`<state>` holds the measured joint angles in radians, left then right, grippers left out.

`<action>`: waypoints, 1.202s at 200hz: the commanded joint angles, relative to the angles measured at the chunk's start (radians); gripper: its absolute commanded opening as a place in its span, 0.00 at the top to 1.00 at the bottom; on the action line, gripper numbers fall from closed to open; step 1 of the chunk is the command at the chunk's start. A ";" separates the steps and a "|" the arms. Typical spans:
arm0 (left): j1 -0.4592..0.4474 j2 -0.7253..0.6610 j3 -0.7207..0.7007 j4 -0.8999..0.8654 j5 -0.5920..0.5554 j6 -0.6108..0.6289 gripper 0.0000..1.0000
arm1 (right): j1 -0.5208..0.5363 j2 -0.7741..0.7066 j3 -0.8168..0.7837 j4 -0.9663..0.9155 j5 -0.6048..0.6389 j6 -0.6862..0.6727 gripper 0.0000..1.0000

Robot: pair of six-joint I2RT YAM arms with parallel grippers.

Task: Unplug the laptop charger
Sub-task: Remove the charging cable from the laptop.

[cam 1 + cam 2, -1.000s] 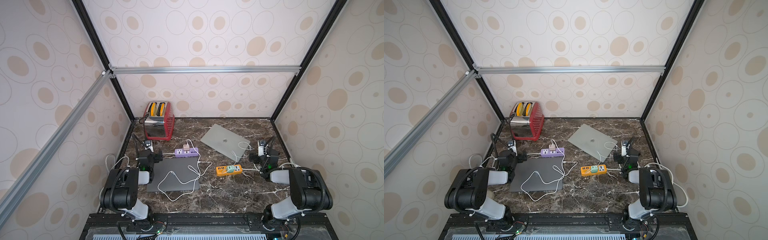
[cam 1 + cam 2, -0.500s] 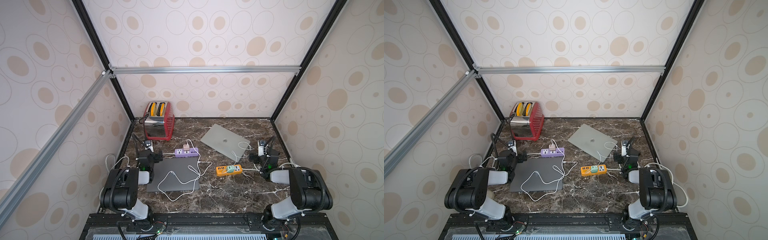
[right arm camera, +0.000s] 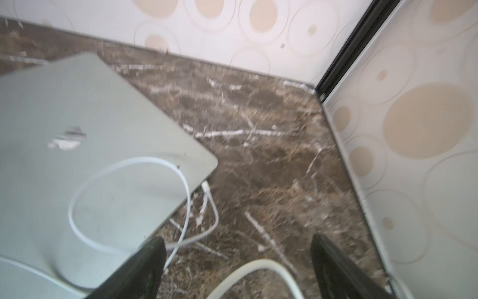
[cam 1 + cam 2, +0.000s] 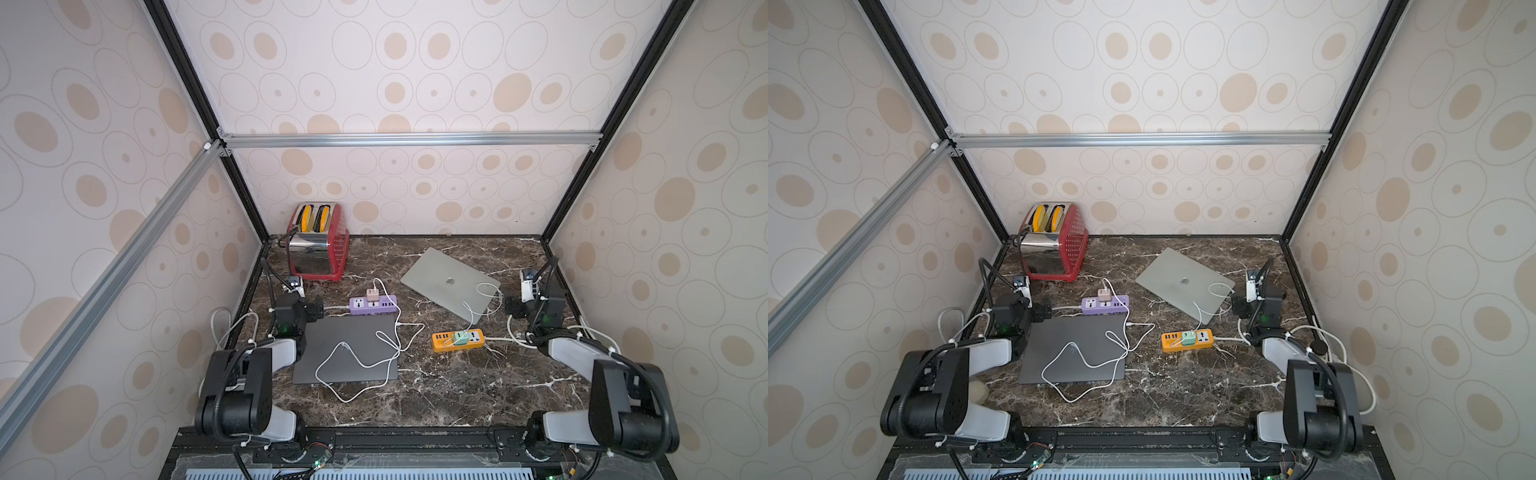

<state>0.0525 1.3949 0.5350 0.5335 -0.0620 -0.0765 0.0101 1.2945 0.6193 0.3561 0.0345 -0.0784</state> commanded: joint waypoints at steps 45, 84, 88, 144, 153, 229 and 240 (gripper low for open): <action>-0.275 -0.046 0.571 -0.730 -0.018 -0.178 0.10 | 0.003 -0.046 0.346 -0.536 0.145 -0.001 0.00; -0.460 0.098 0.717 -0.872 0.095 -0.255 0.24 | 0.003 0.065 0.488 -0.661 0.182 -0.136 0.04; -0.479 0.112 0.728 -0.878 0.087 -0.255 0.24 | 0.003 0.074 0.495 -0.667 0.188 -0.152 0.05; -0.648 0.406 0.997 -1.035 0.018 -0.236 0.30 | -0.022 0.197 0.525 -0.673 0.147 -0.215 0.13; -0.664 0.447 1.038 -1.052 0.002 -0.230 0.30 | -0.035 0.228 0.529 -0.672 0.129 -0.207 0.14; -0.727 0.636 1.237 -1.084 -0.024 -0.228 0.34 | -0.140 0.432 0.673 -0.732 -0.085 -0.090 0.35; -0.727 0.674 1.266 -1.094 -0.010 -0.233 0.35 | -0.138 0.460 0.695 -0.755 -0.107 -0.100 0.39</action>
<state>-0.6697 2.0090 1.7199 -0.5102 -0.0723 -0.3031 -0.1345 1.7111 1.2659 -0.3454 0.0238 -0.1791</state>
